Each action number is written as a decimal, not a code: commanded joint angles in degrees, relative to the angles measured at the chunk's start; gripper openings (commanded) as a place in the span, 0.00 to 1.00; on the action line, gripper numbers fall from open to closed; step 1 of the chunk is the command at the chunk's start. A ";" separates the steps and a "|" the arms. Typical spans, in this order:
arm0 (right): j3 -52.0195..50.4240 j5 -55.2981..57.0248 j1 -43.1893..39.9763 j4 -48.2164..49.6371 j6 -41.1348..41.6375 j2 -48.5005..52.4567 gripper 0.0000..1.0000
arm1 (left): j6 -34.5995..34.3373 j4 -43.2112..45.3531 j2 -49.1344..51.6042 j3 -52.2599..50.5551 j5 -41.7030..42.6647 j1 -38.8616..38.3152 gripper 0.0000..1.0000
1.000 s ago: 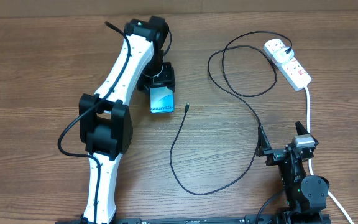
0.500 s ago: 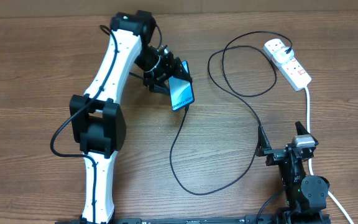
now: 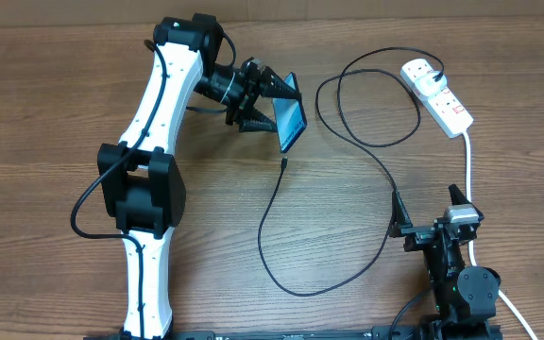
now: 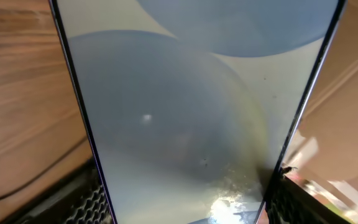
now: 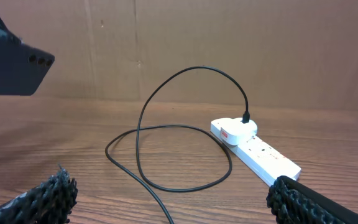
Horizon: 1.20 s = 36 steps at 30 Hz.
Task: Plug charger to phone and switch on socket
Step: 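Lift the phone upright with the left gripper toward the center, then move the right gripper toward the cable end beside the phone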
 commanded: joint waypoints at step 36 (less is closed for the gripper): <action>67.98 -51.47 3.87 -34.27 25.16 58.31 0.78 | -4.57 -0.09 -0.48 1.77 10.19 0.39 0.51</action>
